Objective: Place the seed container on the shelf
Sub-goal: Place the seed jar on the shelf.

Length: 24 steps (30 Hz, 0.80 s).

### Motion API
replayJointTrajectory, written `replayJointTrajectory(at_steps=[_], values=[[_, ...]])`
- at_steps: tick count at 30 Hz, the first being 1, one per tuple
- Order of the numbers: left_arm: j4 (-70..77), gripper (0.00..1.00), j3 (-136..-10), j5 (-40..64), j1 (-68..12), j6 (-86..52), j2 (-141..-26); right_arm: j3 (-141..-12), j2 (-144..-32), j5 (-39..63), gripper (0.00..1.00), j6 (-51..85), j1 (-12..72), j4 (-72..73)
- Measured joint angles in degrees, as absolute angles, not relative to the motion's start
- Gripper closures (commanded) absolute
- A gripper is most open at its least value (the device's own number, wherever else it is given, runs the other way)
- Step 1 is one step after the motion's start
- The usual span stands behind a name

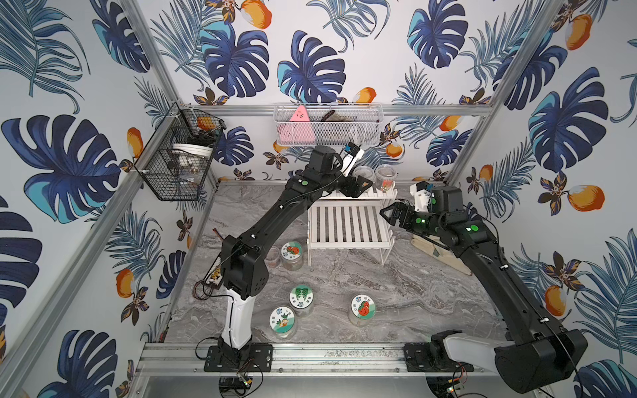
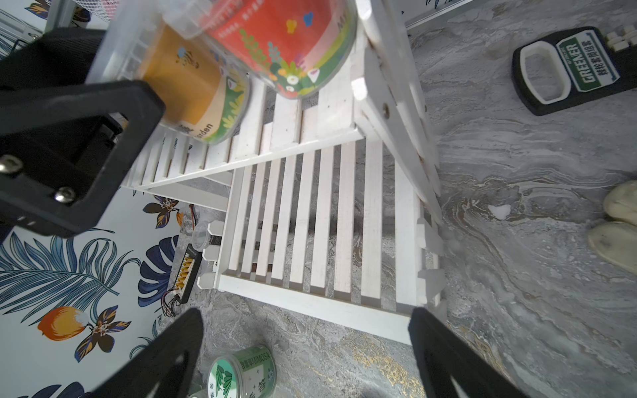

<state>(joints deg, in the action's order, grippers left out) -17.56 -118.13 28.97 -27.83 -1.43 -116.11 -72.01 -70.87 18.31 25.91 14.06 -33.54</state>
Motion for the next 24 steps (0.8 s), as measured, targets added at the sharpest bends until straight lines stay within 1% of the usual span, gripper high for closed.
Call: replayJointTrajectory(at_steps=[24], values=[[-17.17,0.2,-118.48,28.49,-28.42,-1.39,-116.77,-72.01,-70.78,18.72,0.03,25.91,13.96,-33.54]])
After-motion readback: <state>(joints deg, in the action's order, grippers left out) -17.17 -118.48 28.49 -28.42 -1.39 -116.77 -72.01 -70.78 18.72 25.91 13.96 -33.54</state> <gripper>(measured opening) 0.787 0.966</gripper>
